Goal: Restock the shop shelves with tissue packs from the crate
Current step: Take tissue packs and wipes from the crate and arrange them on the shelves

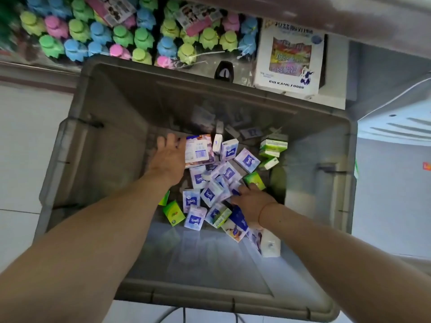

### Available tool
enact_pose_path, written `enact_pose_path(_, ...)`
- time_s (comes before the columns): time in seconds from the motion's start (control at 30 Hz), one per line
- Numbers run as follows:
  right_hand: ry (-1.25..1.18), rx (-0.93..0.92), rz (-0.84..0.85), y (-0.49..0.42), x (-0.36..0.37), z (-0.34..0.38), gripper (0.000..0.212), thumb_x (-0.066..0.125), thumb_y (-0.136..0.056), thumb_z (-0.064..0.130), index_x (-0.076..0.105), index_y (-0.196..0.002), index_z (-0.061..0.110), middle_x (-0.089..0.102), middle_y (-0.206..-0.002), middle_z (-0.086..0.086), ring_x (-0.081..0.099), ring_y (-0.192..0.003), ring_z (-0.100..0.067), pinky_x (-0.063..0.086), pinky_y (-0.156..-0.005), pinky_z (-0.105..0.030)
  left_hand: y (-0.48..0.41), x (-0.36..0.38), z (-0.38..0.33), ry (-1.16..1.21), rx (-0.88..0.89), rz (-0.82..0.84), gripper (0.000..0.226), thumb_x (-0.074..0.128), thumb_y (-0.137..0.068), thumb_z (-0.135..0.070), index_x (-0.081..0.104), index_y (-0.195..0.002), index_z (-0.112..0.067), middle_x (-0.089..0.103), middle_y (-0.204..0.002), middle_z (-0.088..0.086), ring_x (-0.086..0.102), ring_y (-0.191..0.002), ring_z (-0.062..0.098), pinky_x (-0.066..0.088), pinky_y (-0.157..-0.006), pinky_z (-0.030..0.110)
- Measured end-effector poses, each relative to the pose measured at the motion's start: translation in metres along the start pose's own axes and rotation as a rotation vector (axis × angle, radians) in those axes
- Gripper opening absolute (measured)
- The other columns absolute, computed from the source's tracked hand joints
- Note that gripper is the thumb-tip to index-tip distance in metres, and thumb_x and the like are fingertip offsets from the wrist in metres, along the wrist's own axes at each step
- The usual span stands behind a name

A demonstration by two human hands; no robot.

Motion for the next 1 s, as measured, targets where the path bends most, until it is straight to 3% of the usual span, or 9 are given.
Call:
enact_pose_path(0.13,0.016,-0.059,-0.126,-0.002,-0.029,-0.002,0.057,0.070,-0.085,0.030,0.055,-0.140,0.027,0.049,-0.135,-0.004,0.041,-0.127,-0.031,0.048,-0.097,-0.038,-0.005,0.002,0.005,0.008,-0.066,0.036,0.071,0.074,-0.083,-0.024,0.032,-0.140,-0.015,0.033,-0.145,0.019,0.034,-0.132,0.042,0.041,-0.105,0.053)
enact_pose_path(0.23,-0.032,-0.060,-0.164,0.005,-0.046,-0.010,0.058,0.071,-0.082,0.035,0.053,-0.137,0.028,0.056,-0.128,-0.003,0.042,-0.122,-0.029,0.043,-0.092,-0.036,0.002,0.010,0.007,0.062,-0.093,0.085,0.072,0.079,-0.079,-0.022,0.034,-0.134,-0.014,0.044,-0.140,0.020,0.043,-0.128,0.044,0.044,-0.103,0.055)
enact_pose_path(0.4,-0.075,-0.043,-0.236,0.028,-0.065,-0.009,0.051,0.070,-0.078,0.050,0.050,-0.118,0.027,0.060,-0.117,-0.003,0.044,-0.105,-0.026,0.039,-0.083,-0.037,0.023,-0.008,0.002,0.159,-0.049,0.060,0.075,0.081,-0.075,-0.023,0.033,-0.133,-0.017,0.035,-0.136,0.016,0.046,-0.118,0.047,0.049,-0.097,0.057)
enact_pose_path(0.5,-0.090,-0.065,-0.340,0.053,-0.081,-0.003,0.054,0.068,-0.079,0.057,0.054,-0.123,0.030,0.058,-0.114,-0.001,0.047,-0.107,-0.026,0.035,-0.081,-0.033,0.040,-0.037,-0.008,0.189,0.043,-0.007,0.071,0.072,-0.079,-0.025,0.034,-0.139,-0.020,0.031,-0.135,0.017,0.055,-0.106,0.050,0.051,-0.095,0.053)
enact_pose_path(0.63,-0.170,-0.075,-0.443,0.092,-0.103,0.002,0.055,0.068,-0.081,0.058,0.059,-0.132,0.040,0.058,-0.116,0.002,0.049,-0.113,-0.024,0.040,-0.093,-0.033,0.076,-0.076,-0.009,0.274,0.123,-0.074,0.063,0.072,-0.081,-0.026,0.045,-0.138,-0.024,0.034,-0.133,0.014,0.063,-0.099,0.044,0.053,-0.094,0.046)
enact_pose_path(0.73,-0.391,-0.100,-0.496,0.127,-0.127,0.003,0.042,0.069,-0.087,0.049,0.062,-0.128,0.039,0.064,-0.112,0.001,0.059,-0.107,-0.024,0.047,-0.098,-0.036,0.103,-0.107,0.001,0.388,0.117,-0.084,0.066,0.081,-0.074,-0.019,0.052,-0.133,-0.022,0.031,-0.137,0.010,0.059,-0.113,0.033,0.045,-0.105,0.031)
enact_pose_path(0.8,-0.588,-0.123,-0.526,0.159,-0.145,0.002,0.033,0.066,-0.093,0.045,0.060,-0.125,0.039,0.066,-0.112,0.004,0.064,-0.101,-0.019,0.053,-0.089,-0.033,0.123,-0.134,0.006,0.437,0.118,-0.086,0.072,0.086,-0.070,-0.016,0.052,-0.133,-0.023,0.027,-0.141,0.007,0.054,-0.121,0.025,0.038,-0.104,0.021)
enact_pose_path(0.9,-0.839,-0.198,-0.564,0.212,-0.168,0.008,0.024,0.065,-0.096,0.043,0.058,-0.119,0.041,0.064,-0.101,0.009,0.065,-0.083,-0.014,0.050,-0.064,-0.023,0.160,-0.176,0.006,0.431,0.118,-0.075,0.091,0.096,-0.062,-0.021,0.045,-0.137,-0.027,0.018,-0.150,0.002,0.049,-0.127,0.023,0.037,-0.107,0.023)
enact_pose_path(1.0,-1.086,-0.291,-0.595,0.257,-0.183,0.018,0.022,0.068,-0.094,0.043,0.062,-0.114,0.038,0.069,-0.105,-0.002,0.067,-0.076,-0.021,0.054,-0.055,-0.031,0.200,-0.218,0.007,0.350,0.122,-0.076,0.105,0.097,-0.059,-0.022,0.035,-0.144,-0.027,0.000,-0.161,0.000,0.041,-0.140,0.029,0.037,-0.112,0.030)
Point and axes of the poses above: each hand's wrist, its own y-axis away from the middle knuckle, its own x-axis out of the palm, z = x × y, the point moved 10 cm from there along -y, towards the middle knuckle
